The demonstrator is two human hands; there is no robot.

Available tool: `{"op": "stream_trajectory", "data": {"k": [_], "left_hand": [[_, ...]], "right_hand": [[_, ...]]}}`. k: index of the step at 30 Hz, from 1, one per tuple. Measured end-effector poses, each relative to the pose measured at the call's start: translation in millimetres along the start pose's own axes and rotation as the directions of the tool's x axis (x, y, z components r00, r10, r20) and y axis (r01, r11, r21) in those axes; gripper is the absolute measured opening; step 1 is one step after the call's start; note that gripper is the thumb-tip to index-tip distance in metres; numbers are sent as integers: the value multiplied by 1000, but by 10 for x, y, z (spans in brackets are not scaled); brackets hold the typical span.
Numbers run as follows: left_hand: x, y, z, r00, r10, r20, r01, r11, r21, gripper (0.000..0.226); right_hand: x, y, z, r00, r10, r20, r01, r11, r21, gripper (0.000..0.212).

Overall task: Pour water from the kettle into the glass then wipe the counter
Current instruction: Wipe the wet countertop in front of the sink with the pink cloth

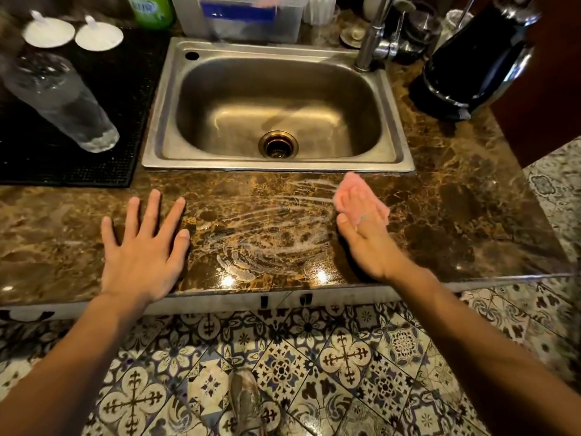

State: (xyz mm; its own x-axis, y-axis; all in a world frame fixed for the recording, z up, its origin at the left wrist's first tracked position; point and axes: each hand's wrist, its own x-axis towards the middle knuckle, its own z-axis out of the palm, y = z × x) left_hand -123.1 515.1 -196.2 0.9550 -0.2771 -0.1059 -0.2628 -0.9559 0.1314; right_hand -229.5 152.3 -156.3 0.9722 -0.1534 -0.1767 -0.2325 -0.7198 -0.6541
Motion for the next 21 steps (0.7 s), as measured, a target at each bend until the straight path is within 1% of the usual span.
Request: {"op": "stream_trajectory", "data": {"k": [2,5,7,11,12,13,14,15,16,17,19,20,21], "left_hand": [[-34,-7,-38,1000,14,-3,-14,1000,1,63],[-3,-27,-15,1000,4,15,-4,1000,-2,63],[8,-17,11,1000,-4,13,4,1000,-3,63],[81,36,8,1000,0,12,0,1000,-12,62],[77,44,5,1000,5,13,-5,1000,-15,62],[64,29,6,1000,4,11,-4,1000,-16,63],[55,13,13,1000,-1,9,1,1000,-11,63],[51,4,22,1000,-4,9,4,1000,-7,63],[48,-10,30,1000,-6,11,6,1000,-7,63],[48,-15,35,1000,-9,12,9,1000,-11,63],[54,-16,37,1000,-6,7,6,1000,-15,63],[56,-14,35,1000,-3,3,3,1000,-14,63],[56,-16,34,1000,0,3,0,1000,-15,63]], "right_hand": [[-219,-116,185,999,-26,33,27,999,-17,68],[-396,-217,442,995,-18,99,21,999,-35,68],[-499,-291,562,986,-11,166,14,1000,-13,69],[-675,-583,711,944,-40,329,10,996,92,59],[-731,-675,745,927,-33,374,-24,989,148,60],[-787,-775,786,907,-15,422,-91,969,229,63],[-825,-855,831,887,15,461,-187,925,330,65],[-851,-923,858,871,51,489,-295,850,437,62],[-859,-978,879,857,72,511,-390,739,549,55],[-858,-1014,875,850,74,521,-454,604,655,51],[-813,-1009,743,868,111,484,-493,307,814,54],[-785,-968,624,882,149,446,-468,182,865,53],[-754,-915,485,897,185,401,-424,105,900,49]]}}
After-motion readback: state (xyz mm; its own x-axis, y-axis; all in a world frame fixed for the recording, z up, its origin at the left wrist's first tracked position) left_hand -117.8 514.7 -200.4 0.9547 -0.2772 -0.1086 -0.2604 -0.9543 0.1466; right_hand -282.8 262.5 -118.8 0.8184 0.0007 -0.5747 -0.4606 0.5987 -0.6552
